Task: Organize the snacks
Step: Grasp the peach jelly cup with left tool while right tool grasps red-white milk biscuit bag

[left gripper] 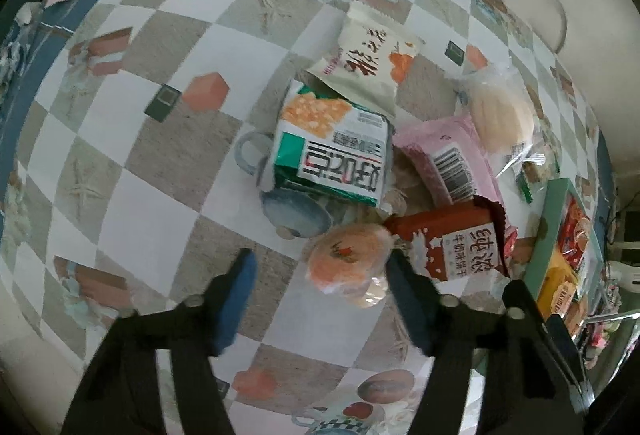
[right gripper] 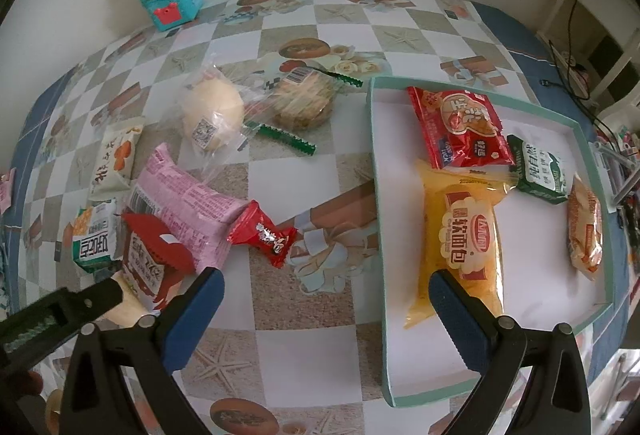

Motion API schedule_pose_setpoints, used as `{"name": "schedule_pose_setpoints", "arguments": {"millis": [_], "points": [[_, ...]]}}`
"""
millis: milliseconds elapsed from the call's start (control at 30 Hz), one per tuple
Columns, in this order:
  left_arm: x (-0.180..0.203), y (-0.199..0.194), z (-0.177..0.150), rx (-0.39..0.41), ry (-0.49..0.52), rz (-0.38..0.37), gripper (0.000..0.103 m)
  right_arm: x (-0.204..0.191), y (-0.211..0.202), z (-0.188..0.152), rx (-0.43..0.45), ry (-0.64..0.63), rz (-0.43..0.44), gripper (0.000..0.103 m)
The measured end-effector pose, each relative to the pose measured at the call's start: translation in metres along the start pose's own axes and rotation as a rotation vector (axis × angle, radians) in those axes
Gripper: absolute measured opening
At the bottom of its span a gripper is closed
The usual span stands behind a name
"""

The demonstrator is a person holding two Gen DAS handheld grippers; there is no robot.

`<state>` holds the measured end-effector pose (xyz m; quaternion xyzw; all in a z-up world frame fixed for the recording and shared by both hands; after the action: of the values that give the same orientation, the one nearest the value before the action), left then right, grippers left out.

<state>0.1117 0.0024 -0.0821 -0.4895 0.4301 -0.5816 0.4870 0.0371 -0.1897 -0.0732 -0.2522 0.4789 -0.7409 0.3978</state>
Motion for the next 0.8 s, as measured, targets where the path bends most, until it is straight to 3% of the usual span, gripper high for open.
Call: {"name": "schedule_pose_setpoints", "arguments": {"millis": [33,167,200,567,800], "points": [[0.002,0.001,-0.001,-0.001,-0.004,-0.011,0.055,0.001,0.000,0.000,0.000,0.000,0.000,0.103],[0.008,-0.003,-0.003,0.011,0.011,-0.036,0.025,0.001,0.000,0.000,-0.001,-0.001,-0.002,0.103],[0.008,-0.003,-0.003,0.016,0.019,-0.024,0.022,0.001,0.000,0.000,-0.003,-0.002,-0.002,0.103],[-0.022,-0.001,0.010,0.005,-0.040,-0.007,0.022,-0.013,-0.001,0.001,0.007,-0.004,-0.001,0.103],[-0.056,-0.005,0.023,0.027,-0.090,0.036,0.026,-0.041,-0.007,0.005,0.024,0.053,0.126,0.103]]}}
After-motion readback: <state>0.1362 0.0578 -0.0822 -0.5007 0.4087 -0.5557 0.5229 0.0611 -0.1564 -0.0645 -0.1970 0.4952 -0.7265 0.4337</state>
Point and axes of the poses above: each gripper's, at about its wrist camera, not at the fingertips, and y roughly the way its jaws point, x to its right, z to its top, the point moved 6 cm from there along y, roughly the way its jaws point, and after that the axes turned 6 degrees about x, right-handed, at the moved point
